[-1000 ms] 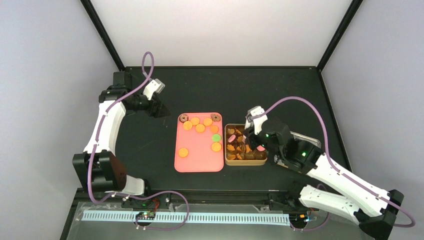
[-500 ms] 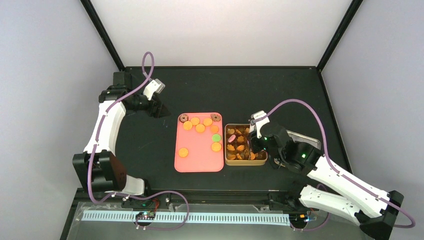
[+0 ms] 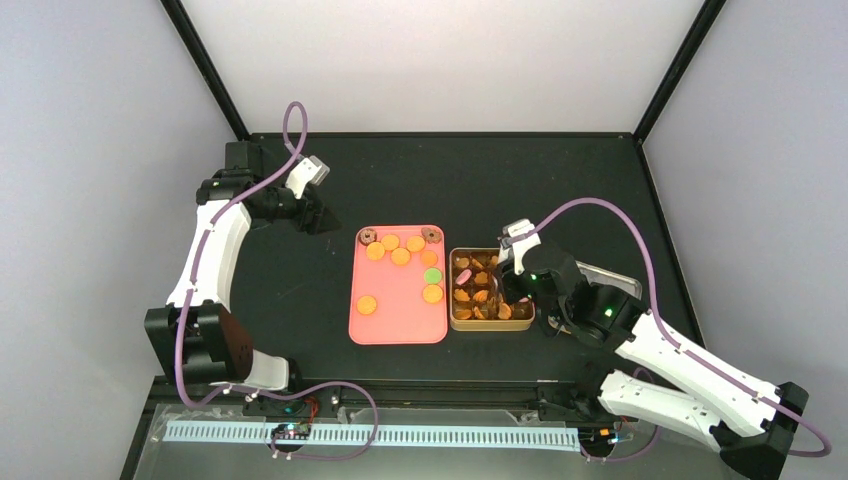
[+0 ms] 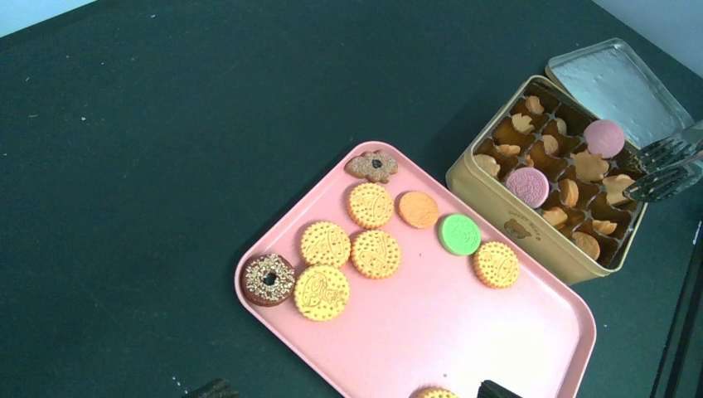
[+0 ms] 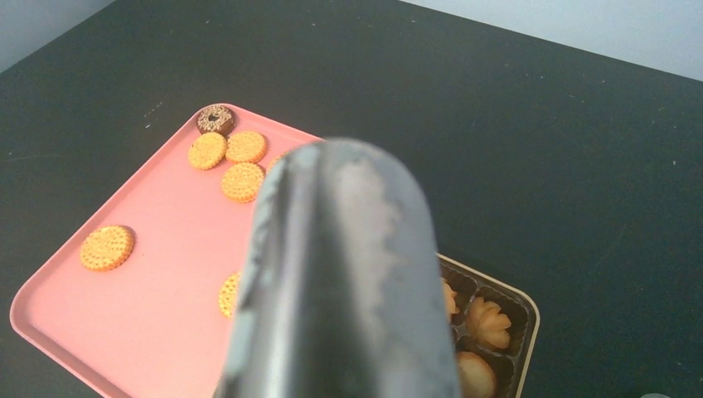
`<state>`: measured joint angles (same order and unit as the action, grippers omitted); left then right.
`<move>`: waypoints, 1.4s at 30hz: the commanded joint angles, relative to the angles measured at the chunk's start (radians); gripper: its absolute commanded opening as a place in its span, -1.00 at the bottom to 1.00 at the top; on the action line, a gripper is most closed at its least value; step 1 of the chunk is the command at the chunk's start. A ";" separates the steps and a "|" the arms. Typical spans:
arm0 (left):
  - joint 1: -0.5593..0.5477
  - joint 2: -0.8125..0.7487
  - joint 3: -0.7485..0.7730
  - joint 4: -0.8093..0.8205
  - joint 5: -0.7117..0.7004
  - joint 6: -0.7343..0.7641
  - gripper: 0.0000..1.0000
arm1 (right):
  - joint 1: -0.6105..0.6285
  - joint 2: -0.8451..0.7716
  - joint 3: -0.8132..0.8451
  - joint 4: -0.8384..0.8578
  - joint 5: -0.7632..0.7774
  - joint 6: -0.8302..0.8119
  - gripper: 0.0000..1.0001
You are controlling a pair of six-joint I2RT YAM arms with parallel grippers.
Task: Pack the cookies
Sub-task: Place the fake cookies in the empty pocket of the box, then pick up the fake cookies from the plate.
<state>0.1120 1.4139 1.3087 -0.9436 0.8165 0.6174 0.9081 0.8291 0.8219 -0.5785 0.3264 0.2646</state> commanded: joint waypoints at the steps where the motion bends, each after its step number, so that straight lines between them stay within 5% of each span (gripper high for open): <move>1: 0.008 -0.001 0.043 -0.014 0.032 0.012 0.56 | -0.003 -0.020 -0.004 0.042 0.031 -0.017 -0.37; 16: 0.009 0.011 0.078 -0.052 -0.004 0.005 0.56 | -0.004 0.102 0.126 0.151 0.030 -0.120 -0.56; 31: 0.035 -0.004 0.059 -0.070 -0.011 0.016 0.56 | -0.004 0.675 0.460 0.412 -0.024 -0.235 -0.56; 42: 0.051 -0.018 0.030 -0.075 -0.010 0.038 0.55 | -0.022 0.885 0.465 0.554 -0.026 -0.198 -0.40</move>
<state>0.1520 1.4155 1.3388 -0.9974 0.7967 0.6350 0.9024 1.7046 1.2877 -0.1474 0.2821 0.0471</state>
